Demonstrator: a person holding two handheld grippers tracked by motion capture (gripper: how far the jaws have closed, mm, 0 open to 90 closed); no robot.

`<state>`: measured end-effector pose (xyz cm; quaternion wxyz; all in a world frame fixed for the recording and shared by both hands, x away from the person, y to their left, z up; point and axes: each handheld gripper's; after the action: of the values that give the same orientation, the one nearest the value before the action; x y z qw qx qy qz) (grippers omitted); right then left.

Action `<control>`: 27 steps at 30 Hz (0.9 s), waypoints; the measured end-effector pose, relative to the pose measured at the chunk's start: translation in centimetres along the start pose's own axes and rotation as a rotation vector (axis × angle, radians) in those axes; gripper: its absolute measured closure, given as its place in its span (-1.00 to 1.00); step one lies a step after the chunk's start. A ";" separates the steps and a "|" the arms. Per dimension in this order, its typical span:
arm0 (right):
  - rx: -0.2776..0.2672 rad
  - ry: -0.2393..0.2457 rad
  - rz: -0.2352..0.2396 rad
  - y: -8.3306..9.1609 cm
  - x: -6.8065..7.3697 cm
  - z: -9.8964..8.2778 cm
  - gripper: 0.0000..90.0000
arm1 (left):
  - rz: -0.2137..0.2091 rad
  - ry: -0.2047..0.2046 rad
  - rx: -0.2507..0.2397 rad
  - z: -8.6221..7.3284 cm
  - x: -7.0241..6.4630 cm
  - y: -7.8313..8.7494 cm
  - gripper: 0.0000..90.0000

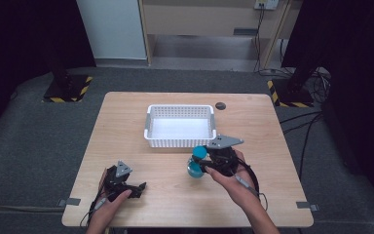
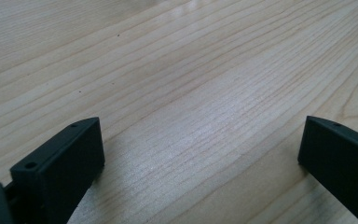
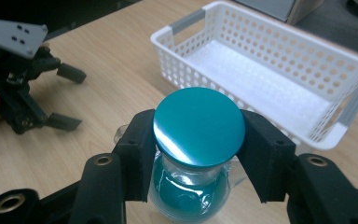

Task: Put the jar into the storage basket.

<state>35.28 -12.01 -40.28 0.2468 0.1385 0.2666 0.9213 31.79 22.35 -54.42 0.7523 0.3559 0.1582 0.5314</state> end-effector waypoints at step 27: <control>-0.030 -0.018 -0.084 -1.9 -4.9 8.7 0.07 | 0.000 0.000 0.000 0.0 0.0 0.0 -1.00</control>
<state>43.48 -9.57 -34.83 0.2896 0.1317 0.2564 0.9127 31.79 22.35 -54.42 0.7521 0.3559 0.1583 0.5316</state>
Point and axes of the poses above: each handheld gripper's, and its own axes: y roughly backward along the jaws, z roughly out of its top, x roughly to its left, and after that the axes turned 11 degrees about z, right-handed
